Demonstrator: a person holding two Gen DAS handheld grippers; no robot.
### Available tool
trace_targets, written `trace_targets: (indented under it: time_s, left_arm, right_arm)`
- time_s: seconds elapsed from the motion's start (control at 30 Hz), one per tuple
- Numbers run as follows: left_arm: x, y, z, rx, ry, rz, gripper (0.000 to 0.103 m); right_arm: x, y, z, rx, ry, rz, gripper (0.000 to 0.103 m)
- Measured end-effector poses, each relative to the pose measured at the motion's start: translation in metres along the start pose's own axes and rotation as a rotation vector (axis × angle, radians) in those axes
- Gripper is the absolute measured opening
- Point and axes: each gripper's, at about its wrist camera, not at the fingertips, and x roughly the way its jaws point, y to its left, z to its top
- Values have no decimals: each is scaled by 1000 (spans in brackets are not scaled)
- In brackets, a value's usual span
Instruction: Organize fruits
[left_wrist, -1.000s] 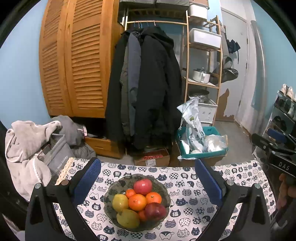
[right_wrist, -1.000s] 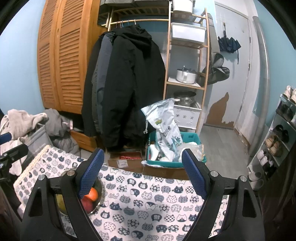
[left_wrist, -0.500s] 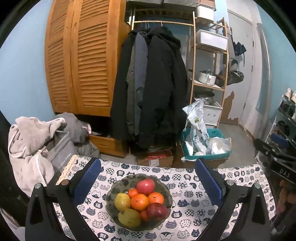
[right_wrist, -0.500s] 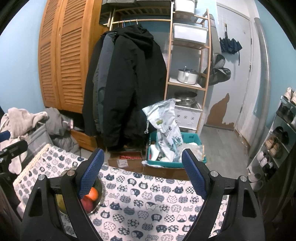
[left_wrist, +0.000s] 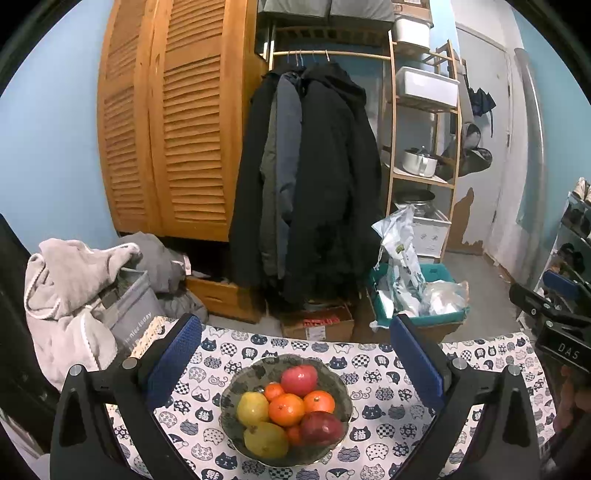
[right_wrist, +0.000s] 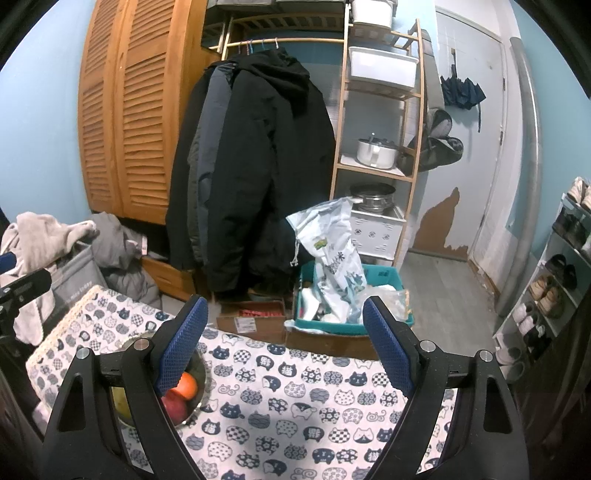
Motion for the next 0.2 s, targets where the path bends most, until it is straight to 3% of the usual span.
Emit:
trace_targets:
  time_s: [0.2]
  left_arm:
    - [-1, 1, -1, -2, 0, 1, 102]
  right_arm:
    - [0, 1, 0, 0, 0, -1, 85]
